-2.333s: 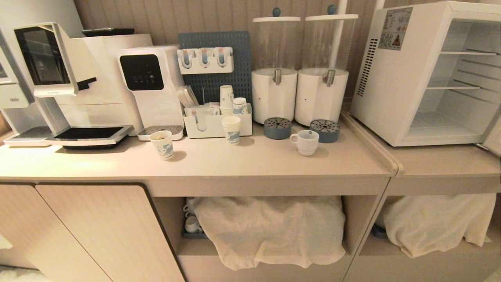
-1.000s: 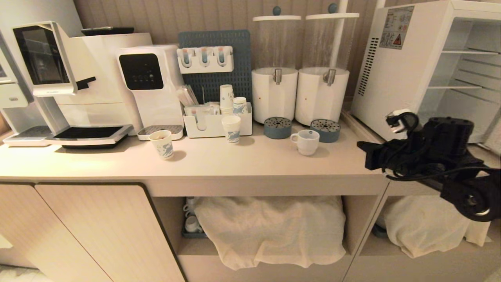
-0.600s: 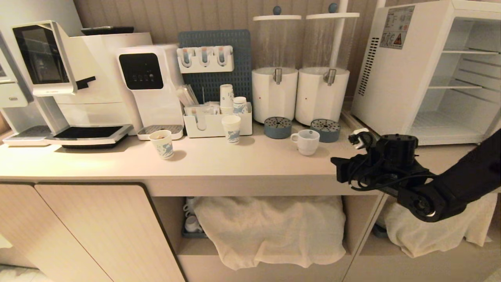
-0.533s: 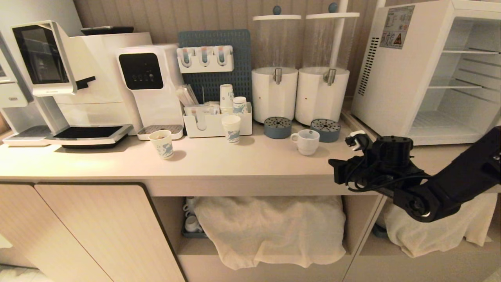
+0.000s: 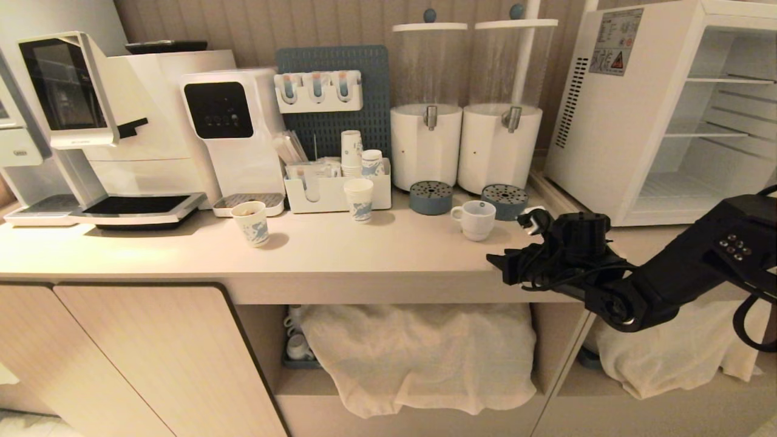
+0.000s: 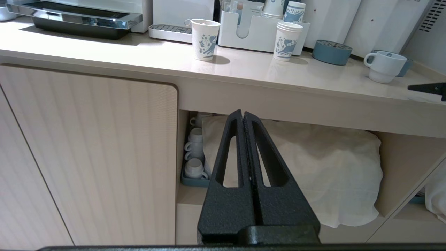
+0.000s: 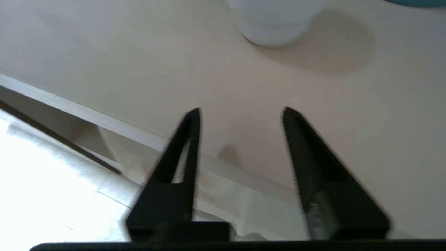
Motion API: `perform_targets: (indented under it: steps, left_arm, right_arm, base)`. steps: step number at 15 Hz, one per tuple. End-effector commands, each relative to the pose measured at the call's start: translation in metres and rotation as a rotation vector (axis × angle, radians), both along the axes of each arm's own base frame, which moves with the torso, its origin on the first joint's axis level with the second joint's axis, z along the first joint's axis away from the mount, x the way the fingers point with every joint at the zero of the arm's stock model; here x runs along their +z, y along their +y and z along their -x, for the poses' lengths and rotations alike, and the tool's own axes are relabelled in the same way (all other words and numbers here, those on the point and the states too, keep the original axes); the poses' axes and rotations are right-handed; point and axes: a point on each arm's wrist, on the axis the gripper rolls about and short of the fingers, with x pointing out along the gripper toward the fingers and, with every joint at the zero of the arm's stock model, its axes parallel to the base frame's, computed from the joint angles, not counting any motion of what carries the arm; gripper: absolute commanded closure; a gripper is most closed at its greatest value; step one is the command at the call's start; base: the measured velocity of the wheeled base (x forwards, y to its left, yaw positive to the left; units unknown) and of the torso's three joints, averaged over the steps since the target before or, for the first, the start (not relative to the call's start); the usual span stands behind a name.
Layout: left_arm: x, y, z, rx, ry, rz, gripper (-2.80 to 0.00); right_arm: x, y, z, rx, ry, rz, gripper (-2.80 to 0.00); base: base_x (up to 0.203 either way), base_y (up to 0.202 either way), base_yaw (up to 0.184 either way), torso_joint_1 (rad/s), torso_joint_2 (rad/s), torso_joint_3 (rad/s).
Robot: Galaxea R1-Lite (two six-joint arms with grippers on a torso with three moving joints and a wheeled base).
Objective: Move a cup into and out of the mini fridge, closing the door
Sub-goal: Put the ceramic cup in the freezer
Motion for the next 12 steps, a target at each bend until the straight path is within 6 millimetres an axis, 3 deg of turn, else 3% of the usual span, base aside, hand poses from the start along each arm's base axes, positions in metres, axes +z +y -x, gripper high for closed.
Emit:
perform_targets:
  steps: [1, 12]
  left_arm:
    - [-0.011, 0.0, -0.003, 0.0, 0.035, 0.001, 0.0]
    - [-0.011, 0.0, -0.003, 0.001, 0.034, 0.006, 0.0]
  right_arm:
    - [0.004, 0.003, -0.001, 0.021, -0.01, -0.016, -2.8]
    - [0.008, 0.009, -0.027, -0.005, -0.039, -0.047, -2.8]
  base:
    - [0.0, 0.0, 0.0, 0.0, 0.0, 0.0]
    - [0.0, 0.0, 0.0, 0.0, 0.0, 0.0]
